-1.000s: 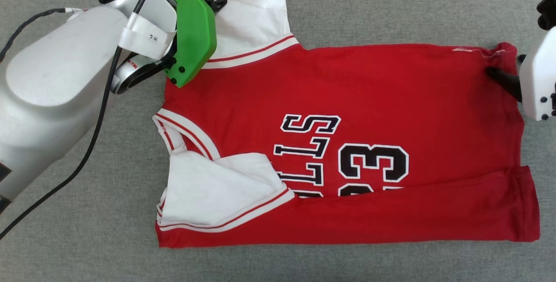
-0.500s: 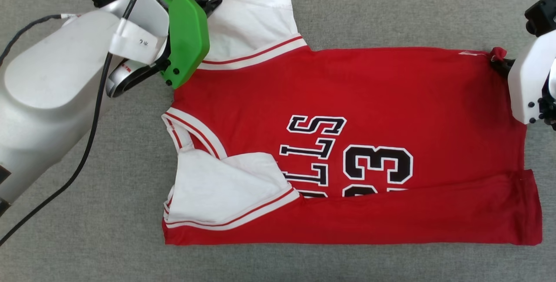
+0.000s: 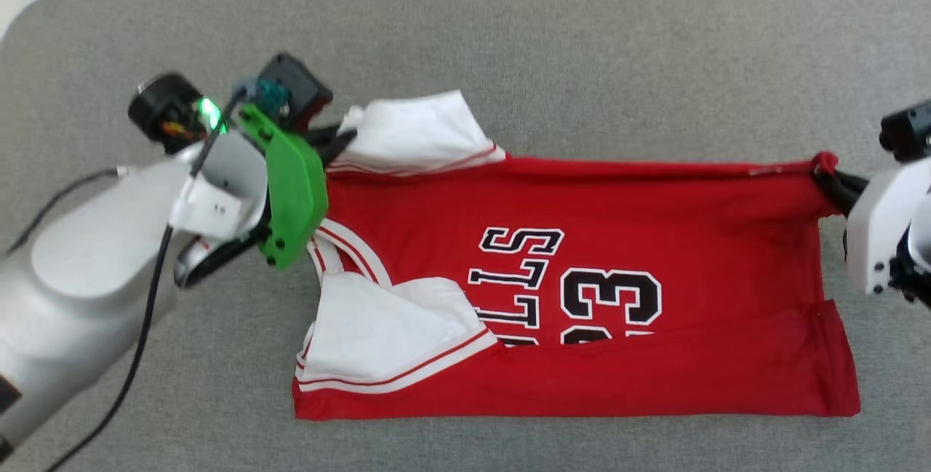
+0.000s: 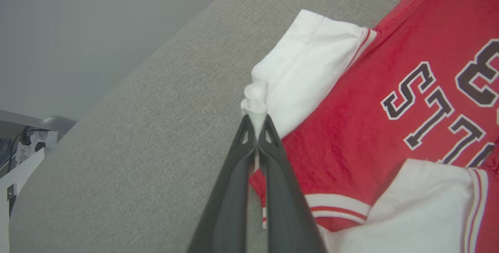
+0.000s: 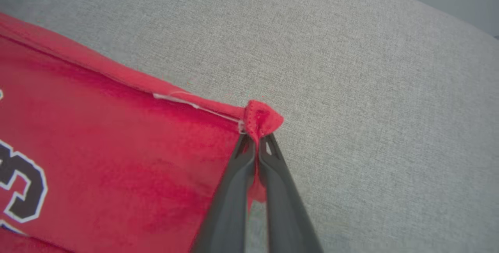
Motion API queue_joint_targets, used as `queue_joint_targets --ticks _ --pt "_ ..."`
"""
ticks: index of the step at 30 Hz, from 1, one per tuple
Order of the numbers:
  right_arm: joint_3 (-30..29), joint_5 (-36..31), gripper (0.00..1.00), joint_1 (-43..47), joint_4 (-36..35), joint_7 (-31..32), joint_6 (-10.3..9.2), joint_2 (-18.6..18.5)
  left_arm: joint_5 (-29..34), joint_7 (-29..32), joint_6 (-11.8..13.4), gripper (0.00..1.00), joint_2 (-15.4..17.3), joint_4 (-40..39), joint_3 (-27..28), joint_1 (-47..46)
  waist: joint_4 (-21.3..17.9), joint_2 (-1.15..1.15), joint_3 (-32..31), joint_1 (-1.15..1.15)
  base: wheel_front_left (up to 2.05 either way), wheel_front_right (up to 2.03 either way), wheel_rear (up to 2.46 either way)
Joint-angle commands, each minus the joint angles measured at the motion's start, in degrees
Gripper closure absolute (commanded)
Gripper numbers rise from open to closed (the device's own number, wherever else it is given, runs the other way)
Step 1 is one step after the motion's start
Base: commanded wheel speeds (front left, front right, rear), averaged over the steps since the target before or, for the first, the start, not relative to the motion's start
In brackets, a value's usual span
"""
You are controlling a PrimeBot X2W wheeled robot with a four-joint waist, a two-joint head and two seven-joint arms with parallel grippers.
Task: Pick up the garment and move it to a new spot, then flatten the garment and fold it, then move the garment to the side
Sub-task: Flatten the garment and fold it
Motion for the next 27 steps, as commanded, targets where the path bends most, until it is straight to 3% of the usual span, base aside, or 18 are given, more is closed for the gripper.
queue_joint_targets --ticks 1,17,27 --pt "-0.31 0.31 1.00 1.86 -0.20 -0.82 -0.03 -0.32 -0.76 -0.67 0.85 1.00 0.63 -0.90 0.09 2.60 0.40 0.00 -3.34 0.00 0.00 0.00 0.00" --pt "-4.16 2.38 1.00 20.50 -5.54 -4.09 -0.03 -0.39 -1.94 -2.62 8.67 1.00 6.08 -12.30 0.09 25.39 1.35 0.00 -9.32 0.00 0.00 0.00 0.00" --pt "-5.49 0.74 1.00 27.78 -4.38 -2.98 -0.03 2.07 -0.32 -1.71 10.10 1.00 3.99 -10.76 0.09 30.70 1.70 0.00 -7.00 0.00 0.00 0.00 0.00"
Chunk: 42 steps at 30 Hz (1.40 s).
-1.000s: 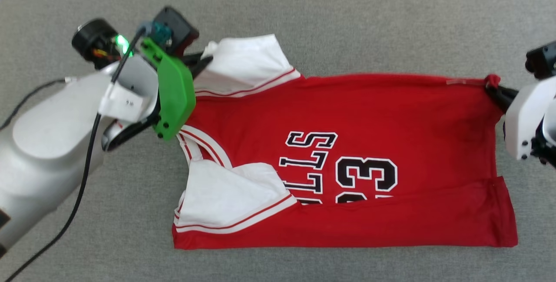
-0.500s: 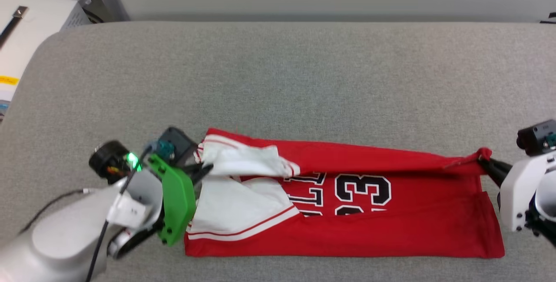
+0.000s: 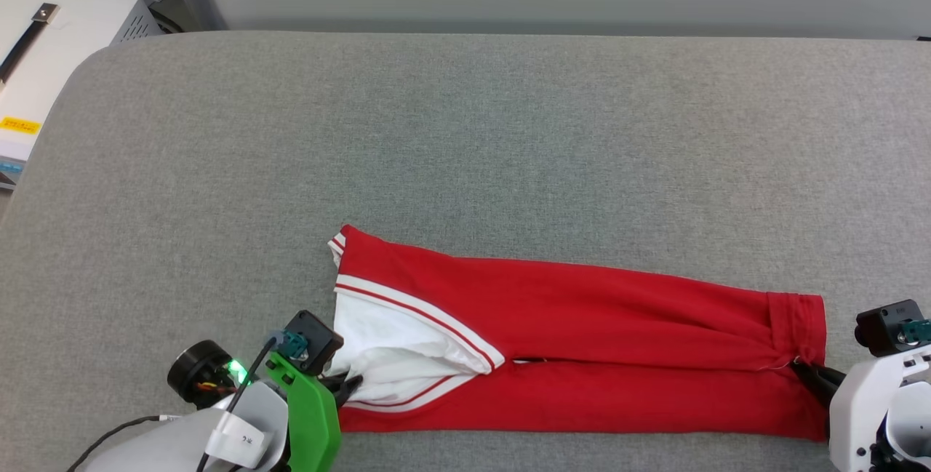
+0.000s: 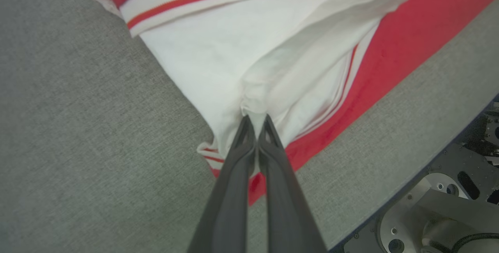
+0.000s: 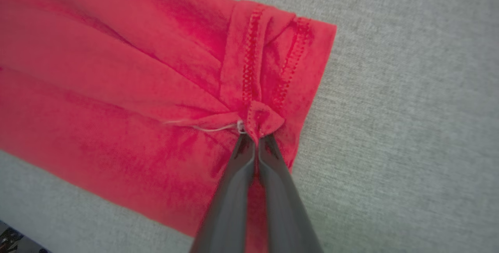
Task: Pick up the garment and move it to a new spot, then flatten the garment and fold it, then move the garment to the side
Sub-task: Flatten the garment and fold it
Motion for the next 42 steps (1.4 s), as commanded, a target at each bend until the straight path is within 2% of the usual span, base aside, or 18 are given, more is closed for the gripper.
queue_joint_targets --ticks 1,2,3,4,5,10,14,20,25,28,31,42 --pt "0.05 -0.21 1.00 1.42 0.89 0.24 -0.03 0.83 -0.07 -0.44 0.40 1.00 -0.63 0.76 0.19 1.29 0.06 0.00 0.13 0.00 0.00 0.00 0.00" --pt "-0.15 -0.29 1.00 1.55 1.19 -0.10 -0.03 1.22 -0.58 -0.83 0.59 1.00 -1.02 1.19 0.42 1.65 0.06 0.00 0.01 0.00 0.00 0.00 0.00" --pt "-0.69 -0.46 0.75 1.52 1.57 -0.89 -0.03 1.75 -0.83 -1.62 1.02 0.62 -1.36 1.64 0.78 1.99 -0.01 0.00 -0.23 0.00 0.00 0.00 0.00" --pt "-1.21 -0.86 0.08 1.38 1.78 -1.62 -0.03 2.07 -0.87 -2.88 1.59 0.07 -1.63 1.87 1.30 2.25 -0.11 0.00 -0.47 0.00 0.00 0.00 0.00" --pt "-1.94 -1.42 0.00 1.26 1.83 -2.60 -0.03 2.37 -1.09 -4.64 2.49 0.00 -1.95 2.15 2.15 2.73 -0.15 0.00 -0.88 0.00 0.00 0.00 0.00" --pt "-6.22 -2.28 0.00 2.15 -1.63 -5.61 -0.03 2.51 1.00 -13.75 7.76 0.00 -2.20 2.46 5.01 4.92 -0.13 0.00 -3.10 0.00 0.00 0.00 0.00" --pt "-10.66 -1.90 0.00 3.45 -6.19 -5.71 -0.03 1.60 2.30 -19.93 12.26 0.00 -2.58 2.26 7.32 6.77 0.17 0.00 -4.24 0.00 0.00 0.00 0.00" --pt "-15.94 -0.34 0.00 4.16 -10.45 -0.55 -0.03 -0.55 6.55 -23.45 19.73 0.00 -3.79 0.82 13.39 9.18 0.66 0.00 -4.16 0.00 0.00 0.00 0.00" --pt "-15.79 7.00 0.00 4.30 -10.77 9.70 -0.03 -2.79 13.38 -23.56 23.71 0.00 -5.79 -3.69 22.77 13.76 1.20 0.00 -3.25 0.00 0.00 0.00 0.00" --pt "-15.55 9.88 0.00 3.73 -9.68 14.02 -0.03 -3.72 17.23 -23.57 24.74 0.00 -7.96 -5.48 28.75 17.20 1.73 0.00 -2.50 0.00 0.00 0.00 0.00" --pt "-15.00 11.68 0.00 2.67 -7.84 16.97 -0.03 -3.84 21.85 -23.57 24.50 0.00 -10.40 -6.25 34.16 20.63 2.40 0.00 -1.72 0.00 0.00 0.00 0.00" --pt "-10.49 13.07 0.00 -1.63 -0.14 19.04 -0.03 -1.21 34.52 -23.58 18.81 0.00 -21.08 -7.30 49.10 27.48 5.44 0.00 2.03 0.00 0.00 0.00 0.00"
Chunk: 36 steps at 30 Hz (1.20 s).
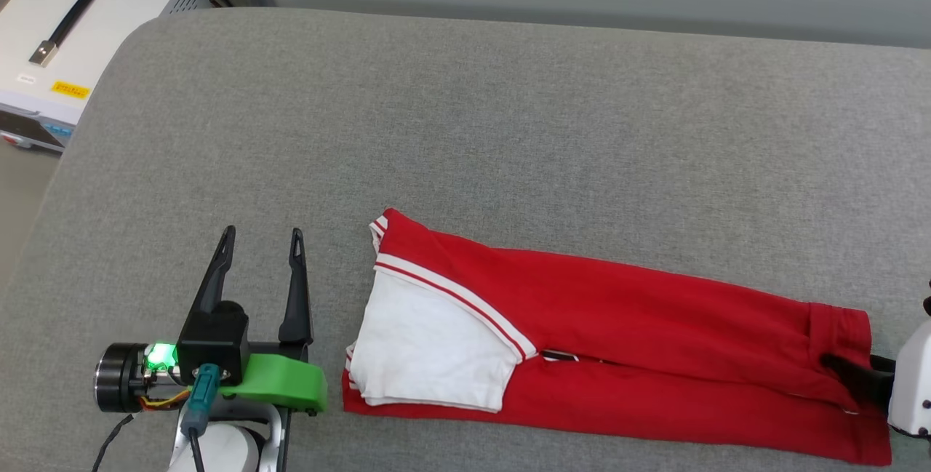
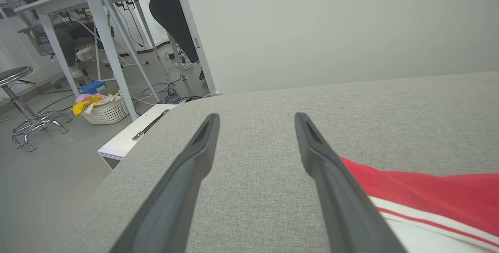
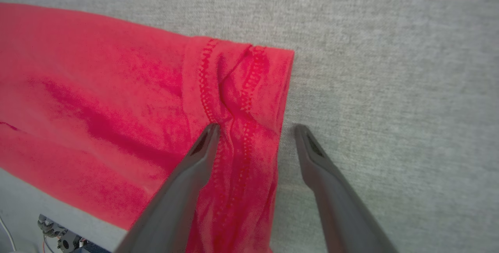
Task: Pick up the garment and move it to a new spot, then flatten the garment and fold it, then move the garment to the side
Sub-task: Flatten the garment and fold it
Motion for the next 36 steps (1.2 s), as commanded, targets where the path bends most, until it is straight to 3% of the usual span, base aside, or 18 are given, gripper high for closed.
queue_joint_targets --ticks 1,8,16,17,18,29,30,31,36 --pt "0.99 0.52 0.00 -1.02 0.81 0.06 -0.03 0.79 1.54 -0.33 -0.78 0.00 -1.44 -0.17 1.53 1.26 1.10 0.00 1.31 0.00 0.00 0.00 0.00" --pt "6.58 3.86 0.00 -1.00 0.93 -0.06 -0.03 3.61 7.07 -0.33 -4.86 0.00 -7.32 0.55 7.04 3.55 1.52 0.00 2.18 0.00 0.00 0.00 0.00" --pt "10.99 5.04 0.00 -0.91 -0.13 -2.39 -0.03 2.85 11.92 -0.33 -8.68 0.00 -11.60 1.34 10.85 4.88 1.07 0.00 1.83 0.00 0.00 0.00 0.00" --pt "11.32 4.67 0.93 -1.07 0.07 -2.96 -0.03 2.55 12.50 -0.33 -9.15 0.00 -11.75 1.47 11.05 4.90 0.99 0.00 1.75 0.00 0.00 0.00 0.00" --pt "11.60 4.34 1.00 -1.26 0.47 -3.73 -0.03 2.23 13.05 -0.33 -9.61 0.00 -11.99 1.74 11.37 4.93 0.87 0.00 1.57 0.00 0.00 0.00 0.00" --pt "10.48 2.95 1.00 -2.93 5.45 -9.77 -0.03 -2.74 16.00 -0.34 -12.85 0.00 -13.45 2.68 14.18 6.55 -0.48 0.00 -1.51 0.00 0.00 0.00 0.00" --pt "10.09 2.74 1.00 -3.04 6.18 -10.21 -0.03 -3.44 16.20 -0.34 -13.10 0.00 -13.53 2.71 14.30 6.78 -0.59 0.00 -1.81 0.00 0.00 0.00 0.00" --pt "8.35 -0.05 1.00 -3.57 11.29 -11.69 -0.03 -6.81 17.06 -0.34 -13.78 0.00 -13.83 2.83 14.83 7.76 -1.10 0.00 -3.06 0.00 0.00 0.00 0.00" --pt "6.76 0.43 1.00 -3.65 13.20 -12.10 -0.03 -7.00 17.57 -0.34 -14.35 0.00 -14.06 3.11 15.08 8.53 -1.51 0.00 -4.36 0.00 0.00 0.00 0.00"
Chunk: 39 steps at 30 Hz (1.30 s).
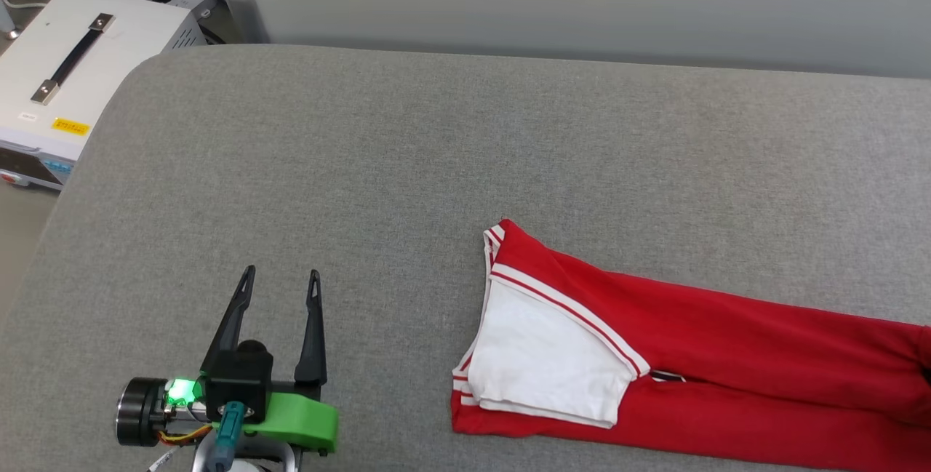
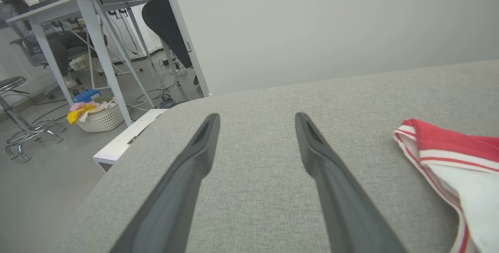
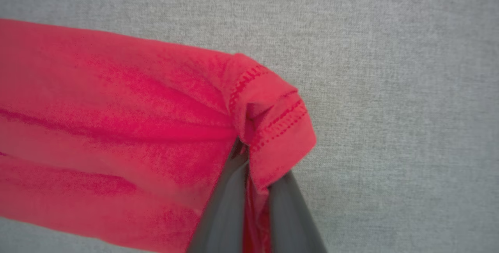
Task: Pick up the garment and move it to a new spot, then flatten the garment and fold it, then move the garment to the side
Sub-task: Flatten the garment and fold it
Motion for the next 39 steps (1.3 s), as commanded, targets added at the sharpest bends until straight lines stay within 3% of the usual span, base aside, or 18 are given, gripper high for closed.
queue_joint_targets --ticks 1,10,15,20,30,39 --pt "-0.52 0.73 1.00 -0.56 -0.66 -0.23 -0.11 0.02 0.43 -0.34 -0.21 0.00 -0.29 0.20 0.30 1.17 -0.39 0.00 -0.76 0.00 0.00 0.00 0.00" --pt "-0.61 8.12 1.00 2.07 -17.09 4.71 -0.11 0.15 0.99 -0.34 -0.89 0.00 -0.65 0.30 0.36 2.50 -1.33 0.00 -2.18 0.00 0.00 0.00 0.00" --pt "0.73 7.49 1.00 1.34 -26.32 7.55 -0.11 1.88 1.47 -0.34 -1.29 0.00 -1.20 0.38 -0.39 2.07 -1.00 0.00 -1.71 0.00 0.00 0.00 0.00" --pt "3.64 3.79 1.00 -1.90 -30.57 9.95 -0.11 5.25 1.82 -0.34 -1.62 0.00 -1.73 0.37 -1.29 1.32 -0.05 0.00 -0.68 0.00 0.00 0.00 0.00" --pt "13.81 -3.86 1.00 -13.23 -27.39 10.67 -0.11 13.75 1.94 -0.34 -2.13 0.00 -2.44 0.69 -2.31 -1.04 2.31 0.00 2.15 0.00 0.00 0.00 0.00" --pt "23.86 -8.39 1.00 -23.42 -16.74 6.13 -0.11 21.30 1.95 -0.34 -2.09 0.00 -3.28 0.84 -3.01 -2.89 3.83 0.00 4.74 0.00 0.00 0.00 0.00"
